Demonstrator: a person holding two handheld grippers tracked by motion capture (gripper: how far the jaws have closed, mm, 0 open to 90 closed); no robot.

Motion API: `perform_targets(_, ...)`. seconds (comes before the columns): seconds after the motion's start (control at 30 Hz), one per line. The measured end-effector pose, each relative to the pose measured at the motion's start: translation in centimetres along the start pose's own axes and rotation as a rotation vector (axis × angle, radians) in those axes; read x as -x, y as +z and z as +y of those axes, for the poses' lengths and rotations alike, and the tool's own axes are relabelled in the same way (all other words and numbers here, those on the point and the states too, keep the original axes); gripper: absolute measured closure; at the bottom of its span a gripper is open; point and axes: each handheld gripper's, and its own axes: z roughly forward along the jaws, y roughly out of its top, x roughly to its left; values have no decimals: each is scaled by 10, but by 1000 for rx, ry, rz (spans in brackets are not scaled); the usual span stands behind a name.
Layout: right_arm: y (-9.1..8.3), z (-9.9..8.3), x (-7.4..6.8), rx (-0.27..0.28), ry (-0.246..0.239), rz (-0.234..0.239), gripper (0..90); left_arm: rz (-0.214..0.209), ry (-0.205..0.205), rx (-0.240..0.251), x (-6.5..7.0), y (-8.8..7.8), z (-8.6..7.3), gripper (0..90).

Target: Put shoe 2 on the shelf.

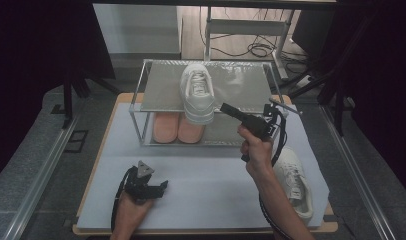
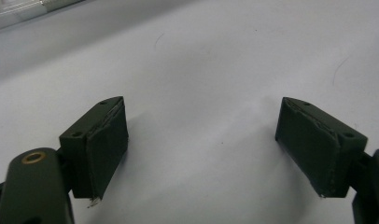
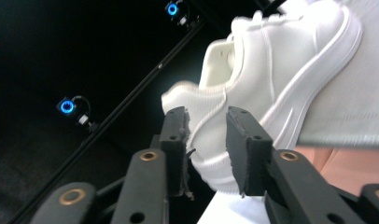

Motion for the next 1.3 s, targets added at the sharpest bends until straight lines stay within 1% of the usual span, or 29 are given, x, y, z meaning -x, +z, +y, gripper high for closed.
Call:
perform_targets(0.1, 2, -11, 4, -37, 7, 9, 764, 0, 0, 0, 0, 0, 0, 171)
perform_targets(0.17, 4, -18, 6, -59, 14, 24, 805, 1, 0, 1, 0, 0, 0, 171)
perform_targets(0.33, 11, -32, 6, -109, -12, 26, 895, 1, -1, 2, 0, 0, 0, 171)
perform_targets(0.4, 14, -36, 6, -122, -11, 32, 897, 1, 0, 2, 0, 0, 0, 171)
perform_targets(0.43, 15, -38, 6, -132, -22, 30, 898, 1, 1, 2, 0, 0, 0, 171)
perform_targets(0.53, 20, -42, 6, -148, -26, 39, 899, 1, 0, 2, 0, 0, 0, 171)
perform_targets(0.6, 22, -43, 6, -155, -28, 38, 899, 1, 0, 2, 0, 0, 0, 171)
perform_targets(0.77, 27, -46, 10, -164, -13, 34, 899, 1, 0, 2, 0, 0, 0, 171)
perform_targets(0.8, 28, -46, 11, -164, -21, 29, 899, 1, 0, 2, 0, 0, 0, 171)
perform_targets(0.9, 31, -46, 15, -158, -16, 13, 900, 1, -1, 3, 0, 0, 0, 171)
perform_targets(1.0, 34, -45, 17, -152, -15, 17, 900, 1, 0, 2, 0, 0, 0, 171)
perform_targets(1.07, 35, -44, 17, -154, -18, 18, 900, 1, 0, 2, 0, 0, 0, 171)
perform_targets(1.1, 36, -44, 17, -153, -29, 10, 900, 1, 0, 2, 0, 0, 0, 171)
perform_targets(1.13, 37, -44, 17, -149, -23, 10, 900, 1, -1, 2, 0, 0, 0, 171)
perform_targets(1.3, 49, -43, 18, -155, -31, -6, 900, 1, 0, 2, 0, 0, 0, 171)
